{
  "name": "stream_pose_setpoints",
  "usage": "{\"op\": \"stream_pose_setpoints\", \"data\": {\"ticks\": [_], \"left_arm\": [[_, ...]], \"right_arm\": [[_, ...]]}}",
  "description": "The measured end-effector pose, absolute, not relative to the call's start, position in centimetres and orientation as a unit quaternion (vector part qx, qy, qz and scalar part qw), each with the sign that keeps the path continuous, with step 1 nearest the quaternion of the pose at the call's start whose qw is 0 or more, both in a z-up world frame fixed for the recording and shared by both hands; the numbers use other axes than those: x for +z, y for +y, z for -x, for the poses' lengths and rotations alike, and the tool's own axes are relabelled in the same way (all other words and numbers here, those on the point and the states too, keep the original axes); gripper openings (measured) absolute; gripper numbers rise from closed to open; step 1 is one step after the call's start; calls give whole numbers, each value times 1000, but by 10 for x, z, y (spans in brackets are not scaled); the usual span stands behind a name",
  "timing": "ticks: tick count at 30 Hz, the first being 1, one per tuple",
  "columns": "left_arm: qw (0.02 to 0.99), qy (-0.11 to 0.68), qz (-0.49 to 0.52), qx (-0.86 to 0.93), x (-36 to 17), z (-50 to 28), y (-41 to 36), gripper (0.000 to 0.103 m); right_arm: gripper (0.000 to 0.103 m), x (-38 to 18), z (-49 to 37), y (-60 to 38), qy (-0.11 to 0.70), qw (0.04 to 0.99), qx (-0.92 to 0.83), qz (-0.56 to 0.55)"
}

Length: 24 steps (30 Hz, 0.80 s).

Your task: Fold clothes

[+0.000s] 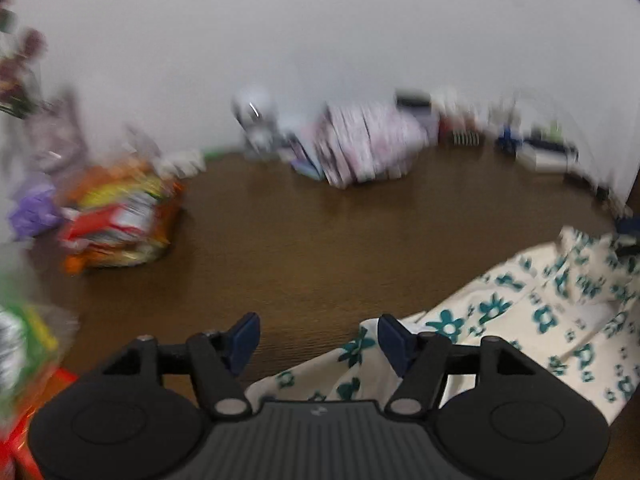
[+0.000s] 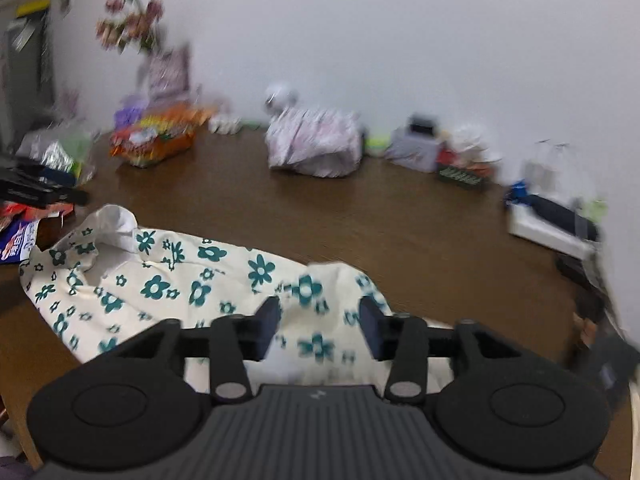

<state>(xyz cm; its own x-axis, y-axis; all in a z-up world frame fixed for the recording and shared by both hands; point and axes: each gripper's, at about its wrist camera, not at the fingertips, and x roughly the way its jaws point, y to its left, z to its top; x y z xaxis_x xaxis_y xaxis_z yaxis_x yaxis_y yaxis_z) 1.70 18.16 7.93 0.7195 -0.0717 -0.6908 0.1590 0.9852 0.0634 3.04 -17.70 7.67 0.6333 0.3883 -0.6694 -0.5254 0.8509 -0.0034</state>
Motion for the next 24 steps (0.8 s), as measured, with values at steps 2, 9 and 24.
{"op": "stream_pose_setpoints", "data": {"ticks": [2, 9, 24], "left_arm": [[909, 405, -52, -77, 64, -43, 181, 63], [903, 401, -65, -140, 48, -43, 170, 2], [932, 297, -202, -47, 35, 108, 138, 18]], "right_arm": [[48, 75, -72, -167, 372, 888, 249, 101], [34, 28, -133, -140, 459, 836, 267, 137], [12, 28, 97, -195, 192, 868, 339, 308]]}}
